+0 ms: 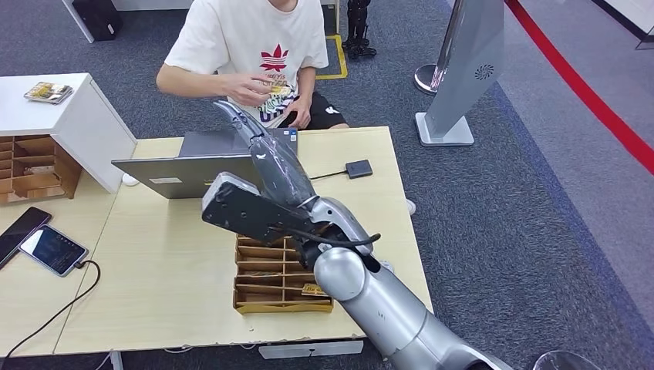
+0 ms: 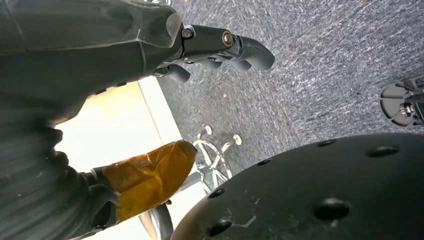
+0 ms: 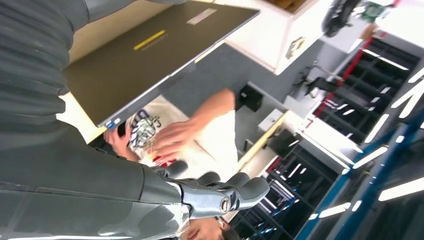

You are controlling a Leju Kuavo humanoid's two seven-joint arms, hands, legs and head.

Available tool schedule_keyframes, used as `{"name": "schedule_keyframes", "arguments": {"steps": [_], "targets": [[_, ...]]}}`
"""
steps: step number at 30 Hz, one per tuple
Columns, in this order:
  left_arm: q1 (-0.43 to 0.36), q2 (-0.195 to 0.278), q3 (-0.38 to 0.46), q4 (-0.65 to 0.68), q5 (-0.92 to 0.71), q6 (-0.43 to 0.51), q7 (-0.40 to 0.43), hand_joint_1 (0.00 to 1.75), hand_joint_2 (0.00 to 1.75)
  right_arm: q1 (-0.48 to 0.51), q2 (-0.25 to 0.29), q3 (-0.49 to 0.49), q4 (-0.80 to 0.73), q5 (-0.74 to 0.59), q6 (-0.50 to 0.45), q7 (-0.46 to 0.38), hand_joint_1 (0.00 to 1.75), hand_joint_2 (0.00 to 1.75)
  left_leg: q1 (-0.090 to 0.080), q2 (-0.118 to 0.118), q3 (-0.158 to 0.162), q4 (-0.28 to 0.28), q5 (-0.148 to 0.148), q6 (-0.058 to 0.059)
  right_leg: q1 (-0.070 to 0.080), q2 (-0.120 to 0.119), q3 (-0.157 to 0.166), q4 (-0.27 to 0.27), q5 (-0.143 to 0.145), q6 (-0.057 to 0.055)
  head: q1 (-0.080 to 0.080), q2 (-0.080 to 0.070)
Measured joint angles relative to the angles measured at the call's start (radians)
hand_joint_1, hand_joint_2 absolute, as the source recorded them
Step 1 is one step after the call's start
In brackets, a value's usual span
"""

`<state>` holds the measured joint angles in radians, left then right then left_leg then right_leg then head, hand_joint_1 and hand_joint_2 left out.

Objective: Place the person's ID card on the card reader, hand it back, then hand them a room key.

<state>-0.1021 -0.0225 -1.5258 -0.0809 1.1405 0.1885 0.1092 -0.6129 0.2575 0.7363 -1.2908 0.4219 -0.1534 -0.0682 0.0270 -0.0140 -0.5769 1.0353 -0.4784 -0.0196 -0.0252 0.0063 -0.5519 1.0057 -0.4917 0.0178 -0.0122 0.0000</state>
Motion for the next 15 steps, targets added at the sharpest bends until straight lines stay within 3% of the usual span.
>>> {"name": "schedule_keyframes", "arguments": {"steps": [3,4,7,8,15], "targets": [[0.004,-0.002,0.003,0.000,0.016,0.003,-0.005,0.00,1.75,0.063,-0.034,0.004,-0.059,-0.014,-0.016,-0.023,0.00,1.75,0.000,0.000,0.000,0.000,0.000,0.000,0.000,0.000,0.000,0.000,0.000,0.000,0.000,0.000],[0.006,-0.002,0.004,0.000,0.020,0.003,-0.006,0.00,1.75,0.084,-0.046,0.005,-0.073,-0.012,-0.023,-0.030,0.36,1.75,0.000,0.000,0.000,0.000,0.000,0.000,0.000,0.000,0.000,0.000,0.000,0.000,0.000,0.000],[0.011,-0.005,0.008,0.000,0.034,0.005,-0.009,0.00,1.75,0.143,-0.081,0.007,-0.101,0.001,-0.041,-0.049,1.67,1.75,0.000,0.000,0.000,0.000,0.000,0.000,0.000,0.000,0.000,0.000,0.000,0.000,0.000,0.000],[0.012,-0.006,0.011,0.000,0.040,0.006,-0.010,0.00,1.75,0.163,-0.092,0.007,-0.109,0.007,-0.047,-0.054,1.75,1.75,0.000,0.000,0.000,0.000,0.000,0.000,0.000,0.000,0.000,0.000,0.000,0.000,0.000,0.000],[0.018,-0.015,0.028,0.002,0.071,0.006,-0.011,0.00,1.75,0.289,-0.160,0.009,-0.161,0.084,-0.080,-0.071,1.75,1.75,0.000,0.000,0.000,0.000,-0.001,0.000,0.000,0.000,0.000,0.000,0.000,0.000,0.000,0.000]]}}
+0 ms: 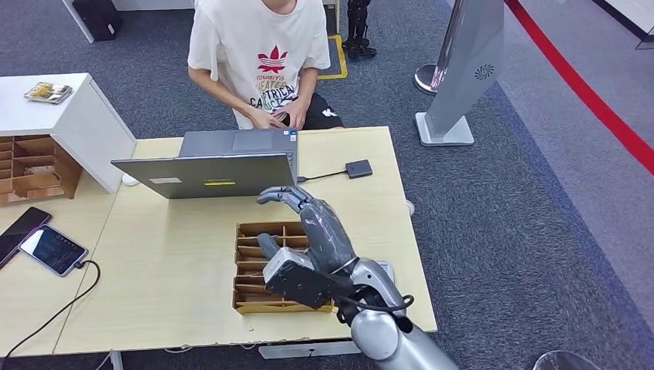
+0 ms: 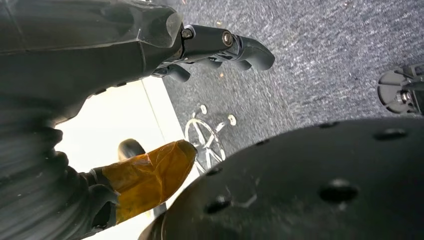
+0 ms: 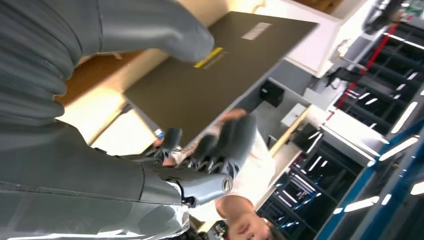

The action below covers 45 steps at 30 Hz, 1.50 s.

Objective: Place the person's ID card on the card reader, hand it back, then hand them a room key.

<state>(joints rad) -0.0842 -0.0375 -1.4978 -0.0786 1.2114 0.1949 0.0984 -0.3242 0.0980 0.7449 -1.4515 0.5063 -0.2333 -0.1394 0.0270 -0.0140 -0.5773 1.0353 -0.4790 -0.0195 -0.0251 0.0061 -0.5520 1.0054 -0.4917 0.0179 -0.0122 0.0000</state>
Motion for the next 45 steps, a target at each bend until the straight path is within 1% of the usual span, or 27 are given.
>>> {"name": "schedule_keyframes", "arguments": {"steps": [7,8,9,13,15,16,19,25,26,29,30,31,34,36,39,43,45], "targets": [[0.003,-0.007,0.005,0.005,0.024,0.000,0.000,0.00,1.75,0.074,-0.047,0.014,-0.022,0.105,-0.020,0.010,1.75,1.75,0.000,0.000,0.000,0.000,0.000,0.000,0.000,0.000,0.000,0.000,0.000,0.000,0.000,0.000],[0.004,-0.008,0.005,0.005,0.026,0.000,0.000,0.00,1.75,0.081,-0.053,0.018,-0.022,0.119,-0.024,0.013,1.71,1.75,0.000,0.000,0.000,0.000,0.000,0.000,0.000,0.000,0.000,0.000,0.000,0.000,0.000,0.000],[0.005,-0.009,0.005,0.006,0.027,0.000,0.000,0.00,1.75,0.086,-0.057,0.021,-0.022,0.128,-0.026,0.015,1.60,1.75,0.000,0.000,0.000,0.000,0.000,0.000,0.000,0.000,0.000,0.000,0.000,0.000,0.000,0.000],[0.007,-0.013,0.005,0.010,0.030,0.000,0.000,0.00,1.75,0.097,-0.068,0.029,-0.022,0.154,-0.030,0.024,1.01,1.75,0.000,0.000,0.000,0.000,0.000,0.000,0.000,0.000,0.000,0.000,0.000,0.000,0.000,0.000],[0.007,-0.014,0.005,0.011,0.033,0.000,0.000,0.00,1.75,0.100,-0.072,0.033,-0.020,0.186,-0.036,0.037,0.82,1.75,0.000,0.000,0.000,0.000,0.000,0.000,0.000,0.000,0.000,0.000,0.000,0.000,0.000,0.000],[0.008,-0.015,0.005,0.012,0.036,0.000,0.000,0.00,1.75,0.101,-0.074,0.036,-0.017,0.204,-0.040,0.045,0.77,1.75,0.000,0.000,0.000,0.000,0.000,0.000,0.000,0.000,0.000,0.000,0.000,0.000,0.000,0.000],[0.008,-0.016,0.005,0.013,0.043,0.000,0.001,0.00,1.75,0.103,-0.080,0.046,-0.003,0.241,-0.046,0.060,0.77,1.75,0.000,0.000,0.000,0.000,0.000,0.000,0.000,0.000,0.000,0.000,0.000,0.000,0.000,0.000],[0.008,-0.019,0.005,0.017,0.045,0.000,0.001,0.00,1.75,0.105,-0.088,0.054,0.016,0.251,-0.047,0.066,0.77,1.75,0.000,0.000,0.000,0.000,0.000,0.000,0.000,0.000,0.000,0.000,0.000,0.000,0.000,0.000],[0.008,-0.020,0.005,0.018,0.045,0.000,0.001,0.00,1.75,0.105,-0.089,0.055,0.018,0.251,-0.047,0.066,0.74,1.75,0.000,0.000,0.000,0.000,0.000,0.000,0.000,0.000,0.000,0.000,0.000,0.000,0.000,0.000],[0.008,-0.020,0.005,0.019,0.045,0.000,0.001,0.00,1.75,0.105,-0.092,0.056,0.022,0.254,-0.048,0.067,0.54,1.75,0.000,0.000,0.000,0.000,0.000,0.000,0.000,0.000,0.000,0.000,0.000,0.000,0.000,0.000],[0.008,-0.020,0.005,0.019,0.045,0.000,0.001,0.00,1.75,0.105,-0.092,0.057,0.022,0.258,-0.048,0.069,0.51,1.75,0.000,0.000,0.000,0.000,0.000,0.000,0.000,0.000,0.000,0.000,0.000,0.000,0.000,0.000],[0.008,-0.020,0.005,0.019,0.046,0.000,0.001,0.00,1.75,0.105,-0.093,0.057,0.023,0.264,-0.050,0.071,0.54,1.75,0.000,0.000,0.000,0.000,0.000,0.000,0.000,0.000,0.000,0.000,0.000,0.000,0.000,0.000],[0.008,-0.020,0.005,0.019,0.052,0.000,0.001,0.00,1.75,0.104,-0.094,0.060,0.031,0.289,-0.058,0.082,0.71,1.75,0.000,0.000,0.000,0.000,0.000,0.000,0.000,0.000,0.000,0.000,0.000,0.000,0.000,0.000],[0.008,-0.020,0.005,0.019,0.056,0.001,0.001,0.00,1.75,0.104,-0.094,0.062,0.039,0.304,-0.063,0.090,0.76,1.75,0.000,0.000,0.000,0.000,0.000,0.000,0.000,0.000,0.000,0.000,0.000,0.000,0.000,0.000],[0.008,-0.020,0.005,0.019,0.061,0.001,0.001,0.00,1.75,0.104,-0.094,0.063,0.051,0.321,-0.070,0.099,0.76,1.75,0.000,0.000,0.000,0.000,0.000,0.000,0.000,0.000,0.000,0.000,0.000,0.000,0.000,0.000],[0.008,-0.020,0.005,0.019,0.065,0.002,0.000,0.00,1.75,0.100,-0.094,0.063,0.069,0.341,-0.078,0.113,0.88,1.75,0.000,0.000,0.000,0.000,0.000,0.000,0.000,0.000,0.000,0.000,0.000,0.000,0.000,0.000],[0.008,-0.020,0.005,0.019,0.066,0.002,0.000,0.00,1.75,0.097,-0.094,0.063,0.080,0.353,-0.080,0.121,0.82,1.75,0.000,0.000,0.000,0.000,0.000,0.000,0.000,0.000,0.000,0.000,0.000,0.000,0.000,0.000]]}}
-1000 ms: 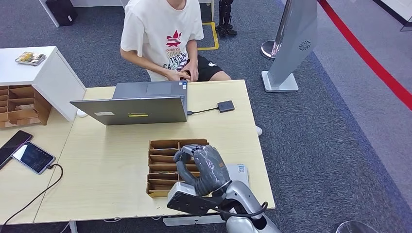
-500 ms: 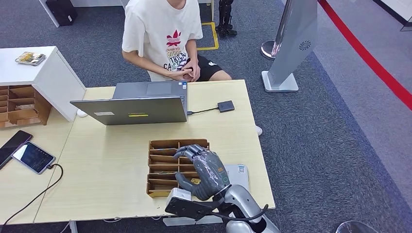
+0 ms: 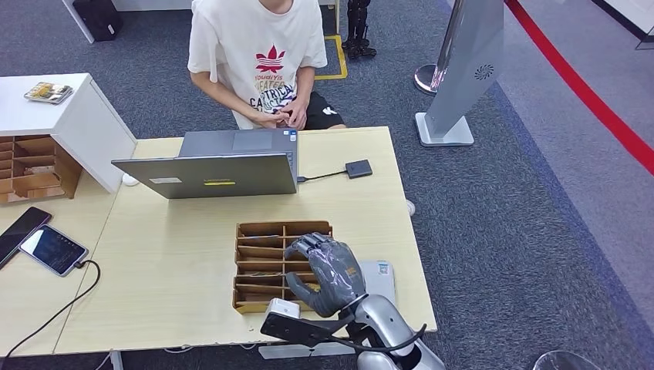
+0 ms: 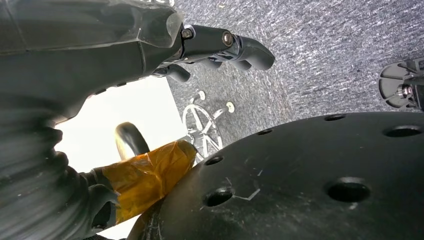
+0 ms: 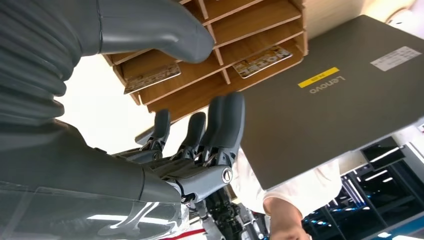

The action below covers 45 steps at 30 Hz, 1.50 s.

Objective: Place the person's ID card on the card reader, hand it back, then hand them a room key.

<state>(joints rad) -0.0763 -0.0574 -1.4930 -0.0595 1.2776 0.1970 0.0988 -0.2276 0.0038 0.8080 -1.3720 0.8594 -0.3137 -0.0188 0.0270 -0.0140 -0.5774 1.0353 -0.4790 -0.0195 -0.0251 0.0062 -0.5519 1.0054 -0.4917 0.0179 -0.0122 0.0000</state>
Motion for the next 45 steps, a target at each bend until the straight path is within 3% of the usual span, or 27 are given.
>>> {"name": "schedule_keyframes", "arguments": {"steps": [21,45], "targets": [[0.000,0.005,-0.011,0.000,0.002,-0.001,0.000,0.00,1.75,-0.086,0.002,-0.004,0.134,0.086,-0.014,0.057,0.80,1.75,0.000,0.000,0.000,0.000,0.000,0.000,0.000,0.000,0.000,0.000,0.000,0.000,0.000,0.000],[0.000,0.008,-0.018,0.000,0.006,-0.004,0.003,0.00,1.75,-0.095,0.011,-0.024,0.219,0.094,0.004,0.071,0.86,1.75,0.000,0.000,0.000,0.000,0.000,0.000,0.000,0.000,0.000,0.000,0.000,0.000,0.000,0.000]]}}
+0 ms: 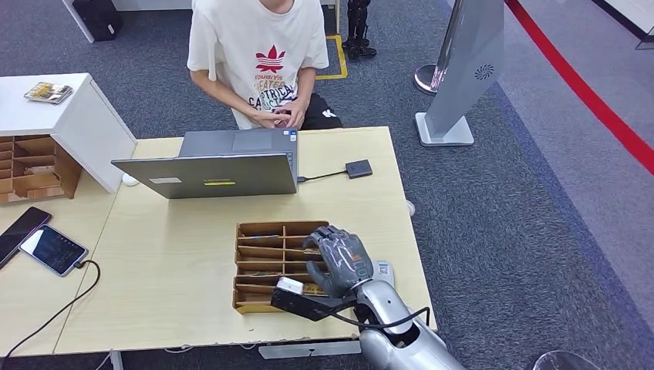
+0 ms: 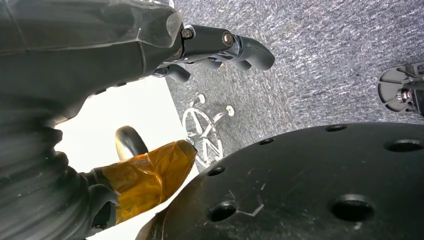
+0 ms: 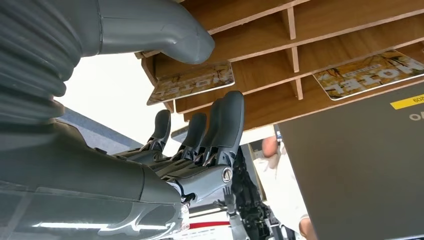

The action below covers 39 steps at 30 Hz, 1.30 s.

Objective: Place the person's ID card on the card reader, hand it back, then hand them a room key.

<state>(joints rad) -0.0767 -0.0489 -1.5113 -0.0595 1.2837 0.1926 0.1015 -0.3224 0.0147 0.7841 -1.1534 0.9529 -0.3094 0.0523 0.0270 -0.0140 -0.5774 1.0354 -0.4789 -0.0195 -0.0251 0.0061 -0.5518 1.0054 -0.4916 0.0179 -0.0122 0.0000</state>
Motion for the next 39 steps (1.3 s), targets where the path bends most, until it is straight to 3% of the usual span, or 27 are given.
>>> {"name": "schedule_keyframes", "arguments": {"steps": [12,16,18,39], "targets": [[0.000,0.000,-0.006,0.000,0.001,-0.003,0.000,0.00,1.75,-0.001,0.001,-0.011,0.025,0.003,0.006,0.004,0.89,1.75,0.000,0.000,0.000,0.000,0.000,0.000,0.000,0.000,0.000,0.000,0.000,0.000,0.000,0.000],[0.000,0.000,-0.013,0.000,0.002,-0.004,0.001,0.00,1.75,-0.001,0.001,-0.017,0.038,0.007,0.006,0.006,1.64,1.75,0.000,0.000,0.000,0.000,0.000,0.000,0.000,0.000,0.000,0.000,0.000,0.000,0.000,0.000],[0.000,0.000,-0.014,0.000,0.002,-0.004,0.001,0.00,1.75,-0.002,0.001,-0.020,0.042,0.007,0.006,0.006,1.75,1.75,0.000,0.000,0.000,0.000,0.000,0.000,0.000,0.000,0.000,0.000,0.000,0.000,0.000,0.000],[0.000,0.000,-0.018,0.000,0.021,-0.004,0.000,0.00,1.75,-0.006,0.025,-0.053,0.056,-0.035,0.012,-0.031,1.75,1.75,0.000,0.000,0.000,0.000,0.000,0.000,0.000,0.000,0.000,0.000,0.000,0.000,0.000,0.000]]}}
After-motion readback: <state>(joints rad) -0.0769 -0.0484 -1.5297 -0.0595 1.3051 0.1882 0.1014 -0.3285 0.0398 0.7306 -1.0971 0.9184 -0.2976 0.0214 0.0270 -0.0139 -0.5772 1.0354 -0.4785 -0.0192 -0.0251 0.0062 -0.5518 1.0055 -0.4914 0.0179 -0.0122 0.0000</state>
